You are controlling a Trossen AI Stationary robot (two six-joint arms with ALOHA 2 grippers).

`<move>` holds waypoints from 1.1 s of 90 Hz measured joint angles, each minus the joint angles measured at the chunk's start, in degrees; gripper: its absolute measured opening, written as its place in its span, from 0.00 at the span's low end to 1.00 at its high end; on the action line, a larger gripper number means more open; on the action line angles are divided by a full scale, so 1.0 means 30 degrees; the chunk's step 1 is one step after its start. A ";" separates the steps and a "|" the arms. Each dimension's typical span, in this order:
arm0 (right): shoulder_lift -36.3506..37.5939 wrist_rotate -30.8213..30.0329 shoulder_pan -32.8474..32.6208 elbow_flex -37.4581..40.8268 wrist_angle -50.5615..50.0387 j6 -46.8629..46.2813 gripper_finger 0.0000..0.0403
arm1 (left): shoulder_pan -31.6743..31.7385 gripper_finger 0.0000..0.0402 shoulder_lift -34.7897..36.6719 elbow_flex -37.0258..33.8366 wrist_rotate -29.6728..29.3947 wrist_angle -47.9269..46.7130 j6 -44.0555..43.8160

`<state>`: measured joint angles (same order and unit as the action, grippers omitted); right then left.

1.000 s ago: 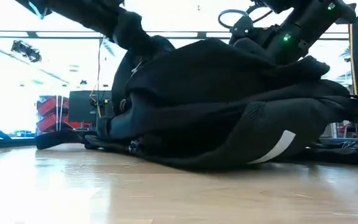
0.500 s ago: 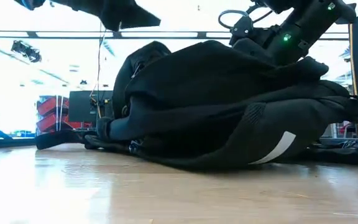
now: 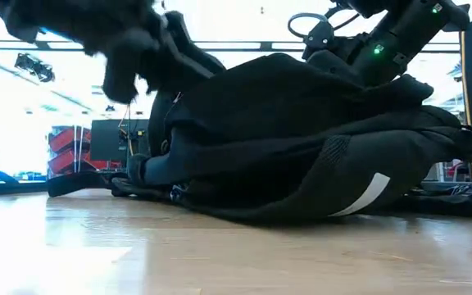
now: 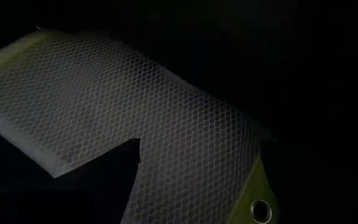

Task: Unpack backpack
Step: Remove the phone from the backpack

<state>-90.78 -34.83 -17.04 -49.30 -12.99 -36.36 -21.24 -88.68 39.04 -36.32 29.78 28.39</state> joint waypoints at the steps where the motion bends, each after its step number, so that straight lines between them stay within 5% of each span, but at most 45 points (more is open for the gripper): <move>1: 0.0000 -0.0005 0.0000 0.0000 0.0000 0.0000 0.77 | 0.0052 0.56 -0.0142 0.0076 0.0000 -0.0005 -0.0014; 23: -0.0007 0.0008 0.0000 0.0000 -0.0002 0.0007 0.77 | 0.1011 0.56 -0.2881 0.3520 -0.1611 -0.4765 -0.0691; 37: -0.0007 0.0190 0.0000 0.0000 -0.0219 0.0009 0.78 | 0.1698 0.56 -0.3726 0.6208 -0.1962 -0.9759 -0.3624; 48: -0.0007 0.0394 0.0000 0.0000 -0.0355 -0.0022 0.77 | 0.1779 0.56 -0.4399 0.7647 -0.3898 -1.2811 -0.4194; 78: -0.0007 0.0575 -0.0044 0.0000 -0.0466 -0.0321 0.78 | 0.1831 0.56 -0.4460 0.8236 -0.4988 -1.5685 -0.5101; 99: -0.0007 0.0893 -0.0036 0.0000 -0.0488 -0.0328 0.76 | 0.1848 0.56 -0.4388 0.8236 -0.3059 -1.6679 -0.5357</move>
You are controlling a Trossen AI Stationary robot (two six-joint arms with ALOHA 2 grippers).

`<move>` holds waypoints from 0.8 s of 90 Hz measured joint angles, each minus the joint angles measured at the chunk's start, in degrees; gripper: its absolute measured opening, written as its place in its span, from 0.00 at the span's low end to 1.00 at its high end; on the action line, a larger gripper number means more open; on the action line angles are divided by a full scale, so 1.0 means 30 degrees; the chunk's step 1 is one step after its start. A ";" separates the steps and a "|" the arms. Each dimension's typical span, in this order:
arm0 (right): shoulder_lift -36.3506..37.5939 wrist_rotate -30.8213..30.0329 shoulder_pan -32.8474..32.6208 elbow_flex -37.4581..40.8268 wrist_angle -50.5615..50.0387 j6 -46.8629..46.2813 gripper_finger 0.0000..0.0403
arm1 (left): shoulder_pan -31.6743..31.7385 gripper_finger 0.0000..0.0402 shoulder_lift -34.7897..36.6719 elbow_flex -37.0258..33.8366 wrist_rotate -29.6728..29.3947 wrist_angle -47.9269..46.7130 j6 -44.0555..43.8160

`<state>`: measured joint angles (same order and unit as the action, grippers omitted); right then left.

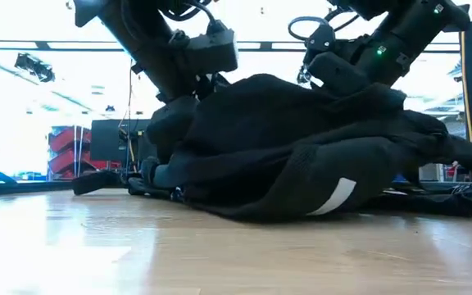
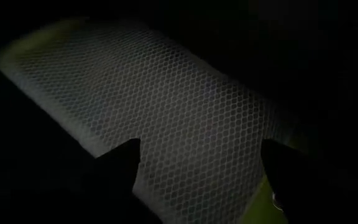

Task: Unpack backpack
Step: Remove the phone from the backpack

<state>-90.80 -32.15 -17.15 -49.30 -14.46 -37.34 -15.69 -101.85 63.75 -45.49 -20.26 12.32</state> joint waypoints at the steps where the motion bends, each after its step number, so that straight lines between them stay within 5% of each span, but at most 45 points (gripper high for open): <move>1: 0.0000 0.0045 0.0000 0.0000 0.0000 0.0000 0.77 | 0.0006 0.56 0.0027 -0.0001 0.0224 -0.0015 0.0045; 29: 0.0000 0.0357 -0.0007 0.0002 -0.0326 -0.0007 0.77 | 0.0107 0.56 0.1574 0.0020 0.1915 -0.1450 0.0910; 46: 0.0000 0.0661 -0.0007 0.0582 -0.0102 -0.0389 0.77 | 0.0332 0.56 0.1742 0.1736 0.1732 -0.5820 0.0778; 72: 0.0000 0.0681 -0.0051 0.1151 -0.0022 -0.1042 0.77 | 0.0993 0.56 0.1757 0.3249 0.3308 -0.6605 0.2222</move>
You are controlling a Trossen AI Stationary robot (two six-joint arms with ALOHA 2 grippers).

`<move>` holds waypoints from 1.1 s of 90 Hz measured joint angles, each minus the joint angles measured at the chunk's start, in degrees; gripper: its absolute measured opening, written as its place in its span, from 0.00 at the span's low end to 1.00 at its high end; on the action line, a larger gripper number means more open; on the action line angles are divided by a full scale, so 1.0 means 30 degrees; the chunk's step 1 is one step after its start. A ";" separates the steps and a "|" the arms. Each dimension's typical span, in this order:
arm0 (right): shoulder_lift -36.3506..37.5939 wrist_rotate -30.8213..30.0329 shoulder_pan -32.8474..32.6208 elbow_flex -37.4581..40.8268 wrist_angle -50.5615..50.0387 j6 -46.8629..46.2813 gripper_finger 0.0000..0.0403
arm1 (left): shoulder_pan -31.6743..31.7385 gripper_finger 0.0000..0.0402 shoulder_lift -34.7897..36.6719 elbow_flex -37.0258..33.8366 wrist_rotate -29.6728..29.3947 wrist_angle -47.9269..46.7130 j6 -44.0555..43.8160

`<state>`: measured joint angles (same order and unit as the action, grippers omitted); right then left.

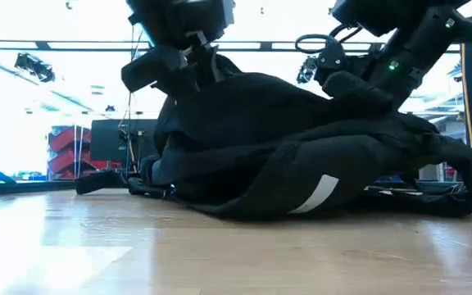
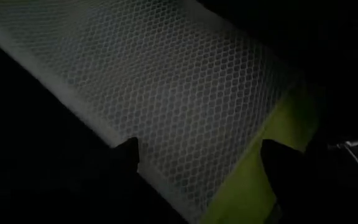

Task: Unpack backpack
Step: Remove the phone from the backpack

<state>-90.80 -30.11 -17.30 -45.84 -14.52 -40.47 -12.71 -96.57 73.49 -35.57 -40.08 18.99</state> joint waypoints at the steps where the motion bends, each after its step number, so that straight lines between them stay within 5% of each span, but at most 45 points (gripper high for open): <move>1: 0.0000 0.0005 -0.0009 0.0000 0.0005 0.0005 0.77 | 0.0063 0.56 0.0000 -0.0006 0.0084 -0.0068 -0.0017; 66: 0.0000 0.0486 -0.0119 0.0000 0.0379 0.0393 0.77 | 0.4518 0.56 -0.0294 -0.0573 0.7341 0.0558 -0.1344; 99: 0.0000 0.1823 -0.0811 0.0000 0.0114 0.0918 0.77 | 0.5166 0.56 -0.0216 -0.3891 1.1370 0.4159 -0.2382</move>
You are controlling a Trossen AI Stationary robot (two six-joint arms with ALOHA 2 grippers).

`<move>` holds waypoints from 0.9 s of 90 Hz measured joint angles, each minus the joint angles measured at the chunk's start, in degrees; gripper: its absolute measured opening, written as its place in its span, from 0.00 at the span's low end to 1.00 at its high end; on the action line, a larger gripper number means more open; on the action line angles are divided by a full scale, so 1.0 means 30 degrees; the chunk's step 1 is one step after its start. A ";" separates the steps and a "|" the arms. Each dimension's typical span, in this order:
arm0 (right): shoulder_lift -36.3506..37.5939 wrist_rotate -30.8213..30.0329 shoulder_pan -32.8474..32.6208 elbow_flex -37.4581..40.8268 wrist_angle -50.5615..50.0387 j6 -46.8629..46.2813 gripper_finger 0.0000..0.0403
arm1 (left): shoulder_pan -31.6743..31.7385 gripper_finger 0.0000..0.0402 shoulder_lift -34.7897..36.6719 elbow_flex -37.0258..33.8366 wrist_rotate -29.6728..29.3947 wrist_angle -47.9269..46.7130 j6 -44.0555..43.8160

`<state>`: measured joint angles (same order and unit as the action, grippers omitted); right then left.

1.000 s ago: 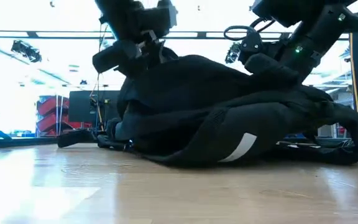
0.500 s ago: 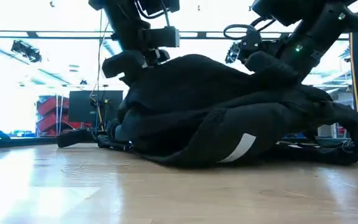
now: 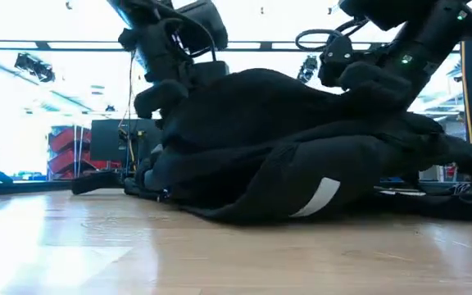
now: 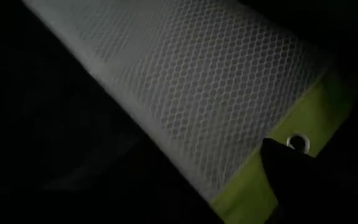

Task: Unpack backpack
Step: Remove the phone from the backpack

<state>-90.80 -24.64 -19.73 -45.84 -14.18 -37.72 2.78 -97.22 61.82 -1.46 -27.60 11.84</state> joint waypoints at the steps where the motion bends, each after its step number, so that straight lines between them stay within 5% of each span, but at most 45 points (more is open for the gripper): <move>1: 0.0000 0.0079 -0.0031 0.0000 0.0003 0.0028 0.77 | -0.0020 0.56 -0.0003 -0.0029 0.0101 0.0014 -0.0096; 33: 0.0000 0.1236 -0.1138 0.0000 0.0087 0.0082 0.77 | -0.2181 0.54 -0.0076 -0.0596 0.1282 0.2380 -0.2718; 67: 0.0000 0.1104 -0.1171 0.0000 0.1163 0.0859 0.77 | -0.3326 0.54 -0.0127 -0.0611 -0.1833 0.3281 -0.3690; 81: 0.0000 0.1004 -0.1136 0.0007 0.2307 0.1854 0.76 | -0.3308 0.45 -0.0127 -0.0714 -0.3317 0.3353 -0.3644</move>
<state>-90.80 -21.63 -23.14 -45.82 -7.26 -32.15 -7.14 -97.60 59.68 -11.41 -17.54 0.91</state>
